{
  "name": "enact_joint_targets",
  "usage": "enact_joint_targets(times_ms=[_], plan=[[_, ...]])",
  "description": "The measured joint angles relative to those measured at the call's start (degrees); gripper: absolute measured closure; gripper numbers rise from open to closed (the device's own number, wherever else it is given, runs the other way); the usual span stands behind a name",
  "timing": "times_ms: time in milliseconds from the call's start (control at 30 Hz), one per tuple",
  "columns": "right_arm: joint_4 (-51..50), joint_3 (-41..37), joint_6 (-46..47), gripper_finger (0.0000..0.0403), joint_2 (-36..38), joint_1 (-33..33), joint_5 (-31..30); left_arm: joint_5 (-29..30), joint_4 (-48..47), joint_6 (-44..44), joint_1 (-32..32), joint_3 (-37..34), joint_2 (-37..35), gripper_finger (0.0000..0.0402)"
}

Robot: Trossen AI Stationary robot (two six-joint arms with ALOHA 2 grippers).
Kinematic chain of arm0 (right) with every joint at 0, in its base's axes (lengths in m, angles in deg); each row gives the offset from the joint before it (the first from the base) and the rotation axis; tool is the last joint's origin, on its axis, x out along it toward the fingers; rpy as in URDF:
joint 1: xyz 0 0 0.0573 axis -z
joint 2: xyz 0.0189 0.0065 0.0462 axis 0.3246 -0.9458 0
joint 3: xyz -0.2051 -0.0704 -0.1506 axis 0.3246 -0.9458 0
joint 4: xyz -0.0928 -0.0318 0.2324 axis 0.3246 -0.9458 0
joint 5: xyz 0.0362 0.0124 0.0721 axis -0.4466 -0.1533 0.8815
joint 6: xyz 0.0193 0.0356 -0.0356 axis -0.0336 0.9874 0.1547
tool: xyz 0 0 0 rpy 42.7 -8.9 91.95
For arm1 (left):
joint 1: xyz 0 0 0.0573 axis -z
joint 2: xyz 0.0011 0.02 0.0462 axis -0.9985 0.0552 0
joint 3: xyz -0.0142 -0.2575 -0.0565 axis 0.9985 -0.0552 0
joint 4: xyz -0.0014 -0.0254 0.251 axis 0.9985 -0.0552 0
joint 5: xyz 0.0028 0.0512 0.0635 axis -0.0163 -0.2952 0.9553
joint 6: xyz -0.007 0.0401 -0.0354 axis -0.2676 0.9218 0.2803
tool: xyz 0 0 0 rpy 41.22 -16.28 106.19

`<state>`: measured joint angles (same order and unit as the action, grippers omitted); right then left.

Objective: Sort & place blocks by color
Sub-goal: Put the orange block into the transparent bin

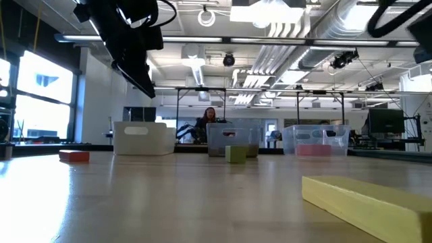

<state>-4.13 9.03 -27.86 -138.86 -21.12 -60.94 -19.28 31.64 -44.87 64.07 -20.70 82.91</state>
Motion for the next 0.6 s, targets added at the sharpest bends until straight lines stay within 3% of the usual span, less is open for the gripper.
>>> enact_joint_targets(times_ms=[233, 433, 600], plan=[[0.1, 0.0, -11.7, 0.0235, 0.0, -6.2, -0.6, 0.0, 0.0, -0.3, 0.0, 0.0, 0.0, 0.0200], [1.1, 0.0, -14.2, 0.0235, 0.0, -9.0, -5.6, -0.1, 0.0, -0.9, 0.0, 0.0, 0.0, 0.0200], [1.8, 0.0, -17.5, 0.0235, 0.0, -9.2, -6.1, -0.1, 0.1, -1.8, 0.0, 0.0, 0.0, 0.0200]])
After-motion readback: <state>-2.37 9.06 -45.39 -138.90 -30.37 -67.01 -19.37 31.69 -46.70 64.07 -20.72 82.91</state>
